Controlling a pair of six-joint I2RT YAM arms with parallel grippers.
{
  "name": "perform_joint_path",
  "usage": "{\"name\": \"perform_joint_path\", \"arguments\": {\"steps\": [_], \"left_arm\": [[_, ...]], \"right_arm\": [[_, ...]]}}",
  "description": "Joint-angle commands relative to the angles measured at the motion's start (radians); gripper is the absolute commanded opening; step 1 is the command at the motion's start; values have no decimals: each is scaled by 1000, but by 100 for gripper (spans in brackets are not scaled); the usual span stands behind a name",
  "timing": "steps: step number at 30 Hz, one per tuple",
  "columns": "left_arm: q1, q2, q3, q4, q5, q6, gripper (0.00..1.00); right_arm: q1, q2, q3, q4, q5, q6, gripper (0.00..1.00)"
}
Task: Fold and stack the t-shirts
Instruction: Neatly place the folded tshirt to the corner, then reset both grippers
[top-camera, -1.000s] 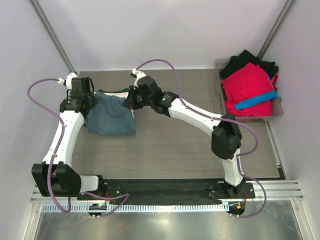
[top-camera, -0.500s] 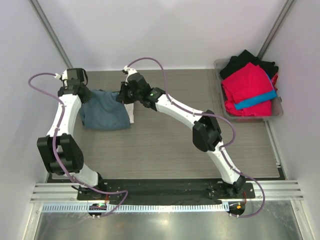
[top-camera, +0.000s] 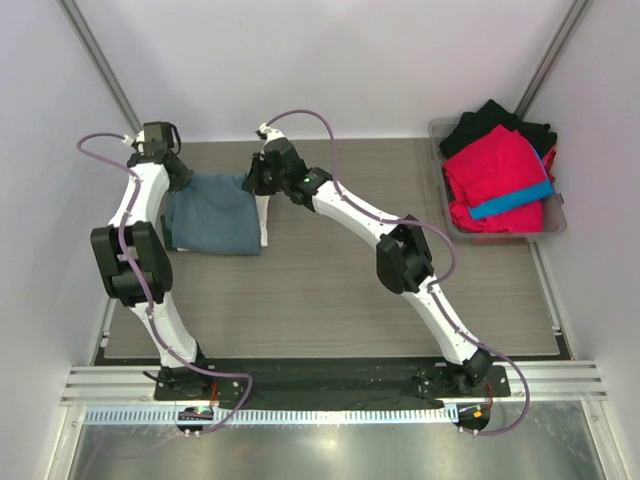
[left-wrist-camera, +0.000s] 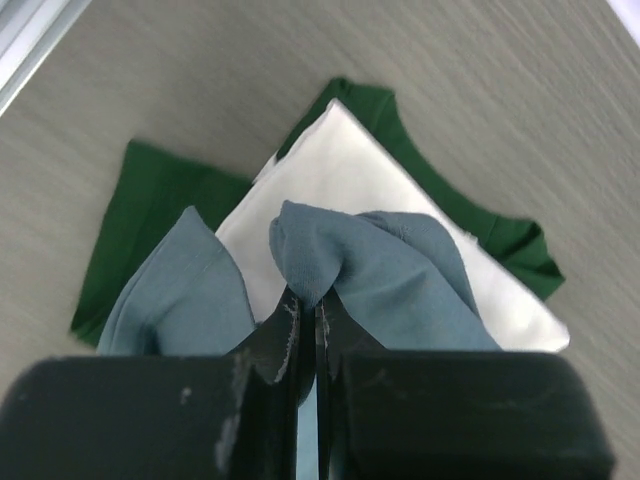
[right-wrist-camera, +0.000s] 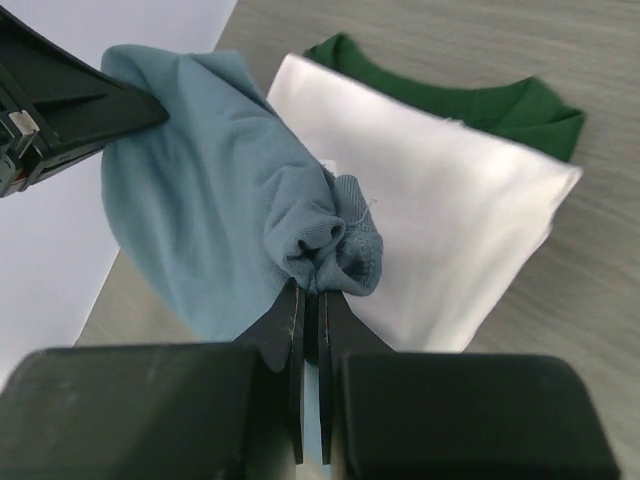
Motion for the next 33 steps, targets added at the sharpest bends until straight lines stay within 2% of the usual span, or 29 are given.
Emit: {"name": "perform_joint_path", "arguments": {"steps": [1, 4, 5, 7, 8, 9, 10, 12, 14, 17, 20, 23, 24, 26, 27, 33], "left_arm": [[20, 89, 121, 71, 24, 9, 0], [25, 188, 196, 73, 53, -5, 0], [25, 213, 246, 65, 58, -5, 0], [25, 276, 282, 44, 53, -10, 3], [28, 290, 297, 39, 49, -14, 23], [31, 302, 296, 38, 38, -22, 49], [30, 305, 291, 50, 30, -29, 81], [30, 299, 288, 56, 21, -22, 95], [28, 279, 278, 57, 26, -8, 97], [16, 181, 230, 65, 27, 9, 97], [-19, 60, 155, 74, 12, 35, 97], [-81, -53, 85, 61, 7, 53, 97], [-104, -83, 68, 59, 9, 59, 97], [-185, -148, 11, 57, -3, 70, 97], [-211, -169, -6, 54, -7, 70, 97], [-407, -273, -139, 76, 39, 53, 100]], "right_arm": [[-45, 63, 88, 66, -20, 33, 2], [-74, 94, 91, 131, -26, 49, 5], [-84, 116, 94, 151, -31, 55, 17], [-97, 142, 112, 202, -42, 56, 46], [-103, 169, 128, 204, -43, 56, 73], [-111, 180, 154, 204, -43, 53, 78], [-117, 183, 157, 205, -43, 52, 81], [-126, 173, 137, 207, -43, 52, 81], [-128, 125, 104, 207, -43, 26, 80], [-126, 59, 4, 207, -40, 4, 74], [-126, -65, -128, 185, -43, -34, 73], [-126, -221, -312, 173, -59, -89, 74], [-126, -261, -425, 175, -52, -97, 74], [-127, -399, -543, 179, -17, -108, 74], [-126, -450, -662, 185, -13, -112, 74], [-128, -799, -1097, 250, 35, -117, 71]]}}
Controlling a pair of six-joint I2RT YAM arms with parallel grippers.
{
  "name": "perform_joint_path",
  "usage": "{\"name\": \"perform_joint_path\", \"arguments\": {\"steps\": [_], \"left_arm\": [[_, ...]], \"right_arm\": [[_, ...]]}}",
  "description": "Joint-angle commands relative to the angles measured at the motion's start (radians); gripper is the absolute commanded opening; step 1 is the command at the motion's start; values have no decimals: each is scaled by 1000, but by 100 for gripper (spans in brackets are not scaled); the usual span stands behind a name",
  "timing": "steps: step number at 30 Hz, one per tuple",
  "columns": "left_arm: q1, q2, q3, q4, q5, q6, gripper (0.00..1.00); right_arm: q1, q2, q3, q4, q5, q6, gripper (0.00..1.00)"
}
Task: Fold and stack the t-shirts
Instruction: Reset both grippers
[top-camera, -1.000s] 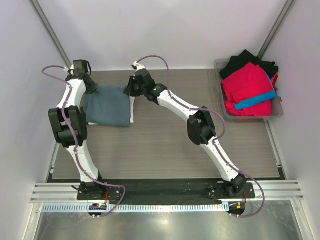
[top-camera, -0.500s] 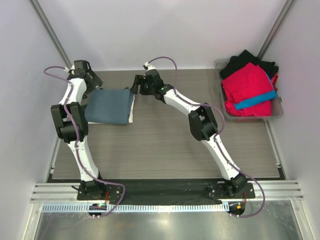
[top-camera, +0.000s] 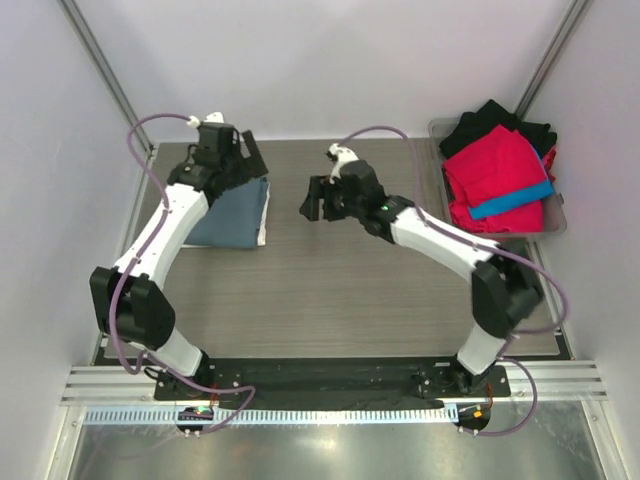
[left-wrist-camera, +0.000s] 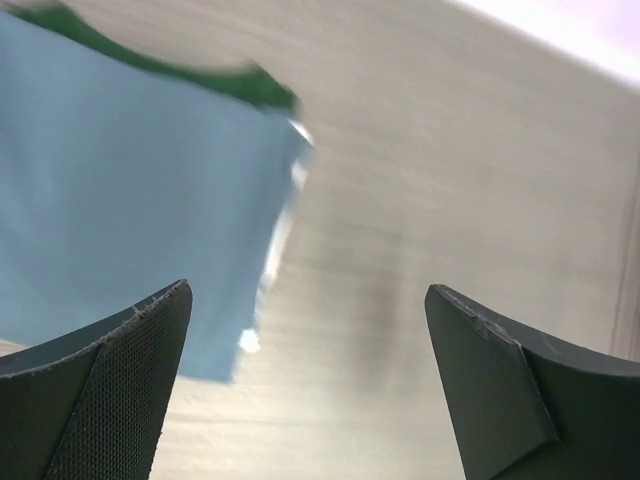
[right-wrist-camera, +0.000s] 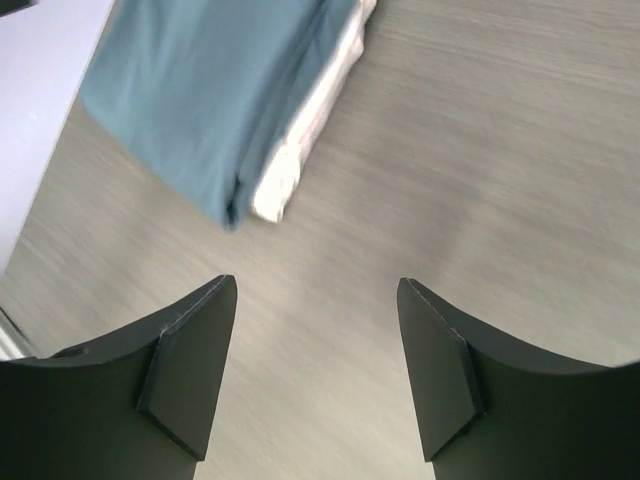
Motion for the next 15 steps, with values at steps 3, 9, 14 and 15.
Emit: {"name": "perform_joint_path", "arguments": {"steps": [3, 9, 14, 15], "left_arm": [[-123, -9, -113, 59, 40, 1, 100], [-195, 166, -43, 69, 85, 22, 97], [-206, 377, 58, 24, 83, 39, 95], [-204, 400, 68, 23, 85, 35, 96]], "right_arm": [[1, -296, -348, 86, 74, -25, 71], [1, -549, -621, 110, 170, -5, 71], [1, -659, -729, 98, 187, 9, 73], [1, -671, -749, 81, 189, 10, 73]]}}
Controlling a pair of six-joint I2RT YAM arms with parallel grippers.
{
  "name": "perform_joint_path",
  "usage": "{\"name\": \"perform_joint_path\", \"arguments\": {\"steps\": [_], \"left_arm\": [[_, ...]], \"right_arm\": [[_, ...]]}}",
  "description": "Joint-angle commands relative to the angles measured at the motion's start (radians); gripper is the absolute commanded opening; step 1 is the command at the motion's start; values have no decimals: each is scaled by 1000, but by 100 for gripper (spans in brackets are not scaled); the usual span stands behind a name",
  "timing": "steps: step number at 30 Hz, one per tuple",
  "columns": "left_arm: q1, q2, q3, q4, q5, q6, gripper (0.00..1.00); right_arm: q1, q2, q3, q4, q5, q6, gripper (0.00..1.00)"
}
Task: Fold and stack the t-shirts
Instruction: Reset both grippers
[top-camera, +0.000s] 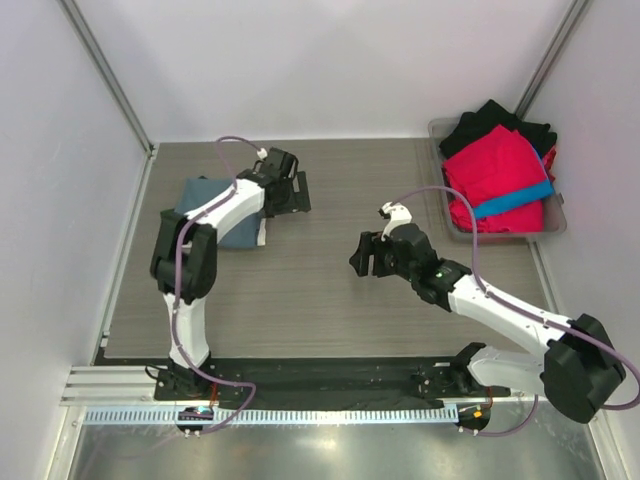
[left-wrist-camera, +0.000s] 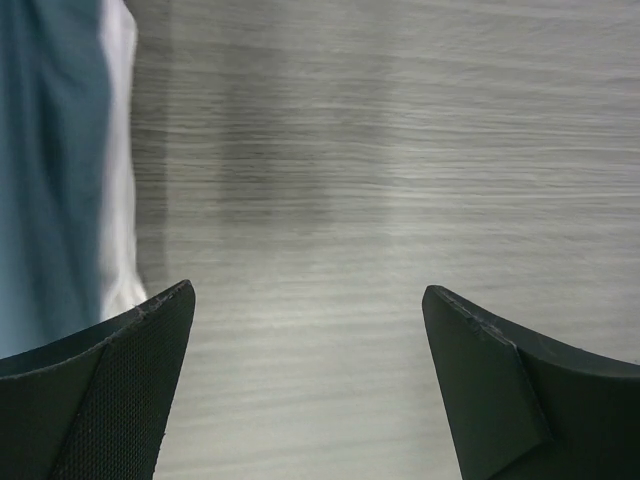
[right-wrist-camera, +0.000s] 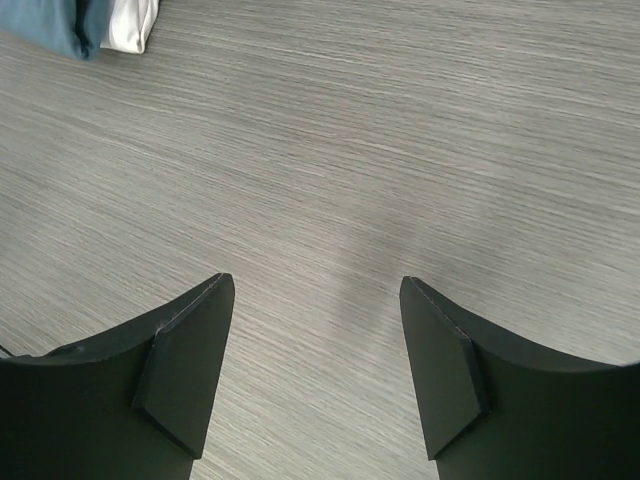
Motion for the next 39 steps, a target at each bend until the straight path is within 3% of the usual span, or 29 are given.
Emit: {"name": "perform_joint_path", "arguments": {"steps": [1, 4, 9, 17, 24, 28, 32, 35, 39], "left_arm": [[-2, 67, 70, -8, 14, 15, 96], [-2, 149, 96, -10, 3, 7, 96], [14, 200, 109, -60, -135, 6, 96], [149, 43, -60, -1, -74, -33, 97], [-44, -225, -267, 159, -83, -34, 100], [-189, -424, -575, 336, -94, -54, 100], [-265, -590, -776, 507, -146, 7, 100], [-294, -615, -882, 611, -188, 64, 100], [-315, -613, -866, 657, -143, 81, 98]], "right_arm": [[1, -76, -34, 27, 47, 15, 73], [0, -115, -78, 24, 53, 26, 74], [1, -169, -130, 22, 58, 72, 78], [1, -191, -143, -5, 140, 58, 83], [1, -247, -178, 12, 285, 41, 86], [1, -284, -258, 111, 375, 29, 89], [1, -301, -301, 153, 389, 23, 90], [1, -318, -319, 174, 342, 9, 88], [0, -355, -325, 154, 351, 14, 89]]}}
